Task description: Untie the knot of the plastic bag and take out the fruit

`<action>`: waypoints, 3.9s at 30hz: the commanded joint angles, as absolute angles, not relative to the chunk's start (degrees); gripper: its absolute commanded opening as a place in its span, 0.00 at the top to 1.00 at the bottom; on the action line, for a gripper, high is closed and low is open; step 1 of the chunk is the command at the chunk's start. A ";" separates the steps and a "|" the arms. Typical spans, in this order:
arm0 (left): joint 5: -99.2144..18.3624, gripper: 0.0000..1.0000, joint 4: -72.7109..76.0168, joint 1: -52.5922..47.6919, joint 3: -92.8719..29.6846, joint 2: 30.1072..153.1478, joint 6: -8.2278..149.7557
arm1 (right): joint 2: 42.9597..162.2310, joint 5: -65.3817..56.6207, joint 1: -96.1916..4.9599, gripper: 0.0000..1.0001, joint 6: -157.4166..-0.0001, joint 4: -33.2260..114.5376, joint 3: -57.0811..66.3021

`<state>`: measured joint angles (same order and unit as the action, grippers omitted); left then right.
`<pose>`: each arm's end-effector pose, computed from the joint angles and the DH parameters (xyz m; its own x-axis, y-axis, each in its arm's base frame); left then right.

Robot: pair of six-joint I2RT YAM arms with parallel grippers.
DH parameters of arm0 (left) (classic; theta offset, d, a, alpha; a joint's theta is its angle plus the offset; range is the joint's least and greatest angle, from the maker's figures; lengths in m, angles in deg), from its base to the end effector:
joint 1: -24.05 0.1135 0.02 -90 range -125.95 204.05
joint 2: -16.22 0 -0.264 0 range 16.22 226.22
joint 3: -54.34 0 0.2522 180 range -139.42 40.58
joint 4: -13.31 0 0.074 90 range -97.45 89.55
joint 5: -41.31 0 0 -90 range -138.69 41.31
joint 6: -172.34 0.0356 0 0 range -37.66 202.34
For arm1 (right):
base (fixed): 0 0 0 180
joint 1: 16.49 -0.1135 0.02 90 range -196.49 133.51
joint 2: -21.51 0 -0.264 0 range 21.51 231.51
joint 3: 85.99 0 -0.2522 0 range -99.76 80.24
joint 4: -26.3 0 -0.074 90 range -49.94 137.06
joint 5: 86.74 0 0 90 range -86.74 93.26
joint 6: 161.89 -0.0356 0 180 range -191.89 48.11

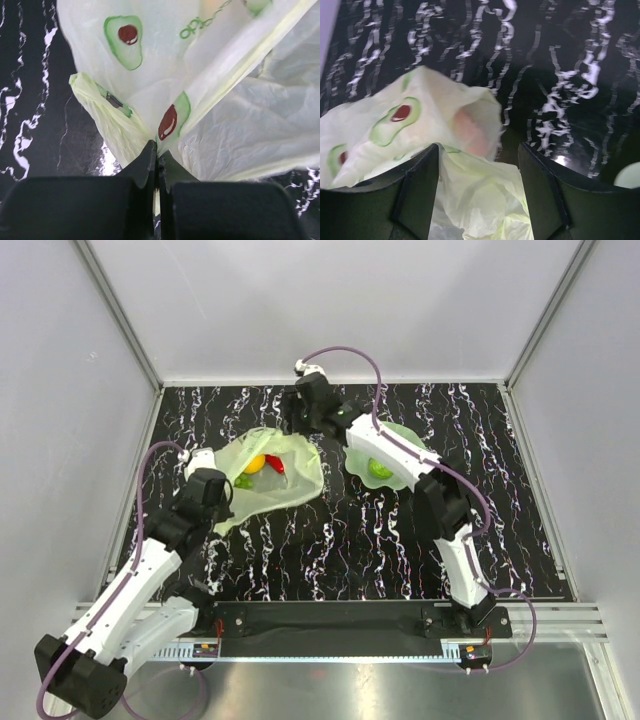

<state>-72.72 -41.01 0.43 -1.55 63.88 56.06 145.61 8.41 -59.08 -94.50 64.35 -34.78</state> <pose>0.1576 -0.0531 0.2680 -0.6393 -0.1618 -0.7517 -0.1961 0.9796 -0.0440 0.3782 0.3433 0.2925 -0.6116 -0.0421 -0.7900 -0.4156 0.8668 0.2755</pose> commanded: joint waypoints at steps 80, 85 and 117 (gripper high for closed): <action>-61.08 1.00 -33.50 0.85 -1.70 63.77 45.43 | 163.09 18.29 -70.63 0.00 -76.46 34.69 -35.58; -60.90 1.00 -32.62 0.76 -0.73 63.86 45.69 | 167.14 14.08 -69.93 0.00 -79.71 36.28 -41.91; -60.99 1.00 -30.07 6.47 1.20 62.71 47.80 | 140.81 3.35 -68.52 0.79 -82.09 26.08 -10.65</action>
